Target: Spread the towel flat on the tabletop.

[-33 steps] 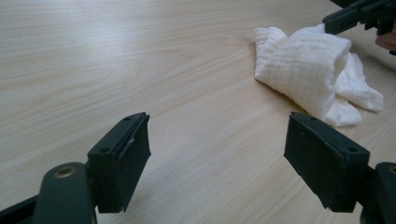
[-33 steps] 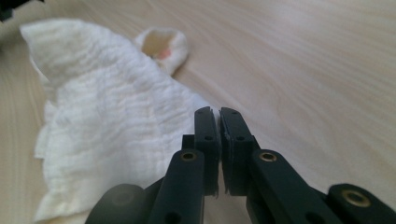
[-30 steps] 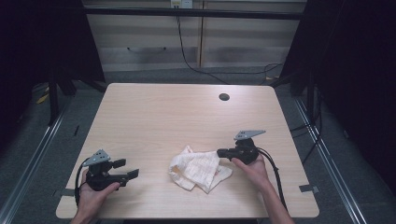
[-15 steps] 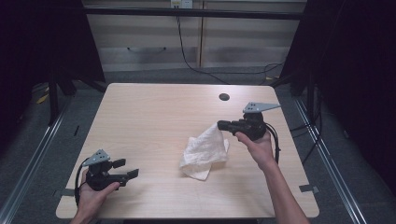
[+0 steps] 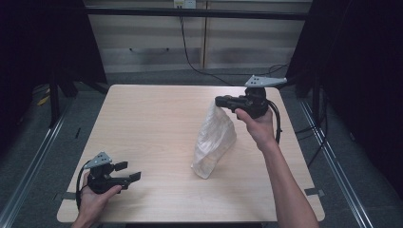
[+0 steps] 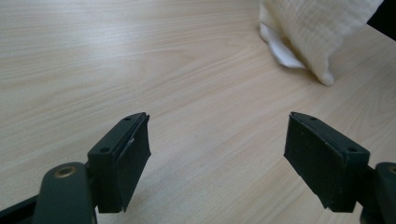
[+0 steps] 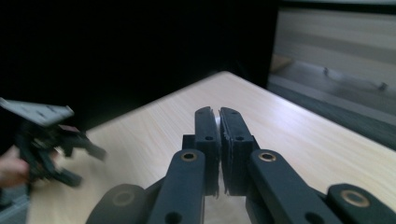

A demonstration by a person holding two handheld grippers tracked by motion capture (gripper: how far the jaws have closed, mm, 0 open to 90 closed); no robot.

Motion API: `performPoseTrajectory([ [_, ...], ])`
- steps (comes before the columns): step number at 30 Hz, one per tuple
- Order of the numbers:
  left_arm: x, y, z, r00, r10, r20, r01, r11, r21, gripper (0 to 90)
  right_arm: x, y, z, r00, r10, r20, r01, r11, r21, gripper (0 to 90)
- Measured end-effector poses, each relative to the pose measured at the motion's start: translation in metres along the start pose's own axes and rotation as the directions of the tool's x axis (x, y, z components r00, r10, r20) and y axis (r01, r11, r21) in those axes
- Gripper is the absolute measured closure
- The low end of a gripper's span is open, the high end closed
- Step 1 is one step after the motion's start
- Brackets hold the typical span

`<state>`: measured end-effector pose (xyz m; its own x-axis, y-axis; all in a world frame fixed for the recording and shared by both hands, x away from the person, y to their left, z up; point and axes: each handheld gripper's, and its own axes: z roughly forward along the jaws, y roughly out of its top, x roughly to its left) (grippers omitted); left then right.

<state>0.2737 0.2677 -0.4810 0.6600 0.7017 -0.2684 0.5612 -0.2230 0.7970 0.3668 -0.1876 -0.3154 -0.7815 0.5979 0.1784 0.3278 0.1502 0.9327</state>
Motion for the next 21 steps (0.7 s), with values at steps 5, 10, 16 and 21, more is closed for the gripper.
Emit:
performPoseTrajectory([
  [5,0.000,0.000,-0.001,1.0000,0.000,0.003,0.000,1.0000,-0.003,21.9,0.010,0.029,-0.003,0.9991,-0.037,-0.021,0.035,0.998,-0.054,86.8],
  [10,0.001,0.000,-0.002,1.0000,0.002,0.003,-0.002,1.0000,-0.004,21.9,0.018,0.027,-0.014,0.9978,-0.059,-0.029,0.056,0.995,-0.080,86.8],
  [16,0.000,-0.001,-0.001,1.0000,0.000,0.000,0.000,1.0000,-0.001,22.1,0.012,-0.035,-0.024,0.9995,0.007,-0.031,-0.008,1.000,-0.026,86.7],
  [21,-0.001,0.000,0.001,1.0000,0.000,0.001,0.000,1.0000,0.005,22.4,0.011,-0.087,-0.036,0.9970,0.073,-0.025,-0.073,0.997,0.007,86.7],
])
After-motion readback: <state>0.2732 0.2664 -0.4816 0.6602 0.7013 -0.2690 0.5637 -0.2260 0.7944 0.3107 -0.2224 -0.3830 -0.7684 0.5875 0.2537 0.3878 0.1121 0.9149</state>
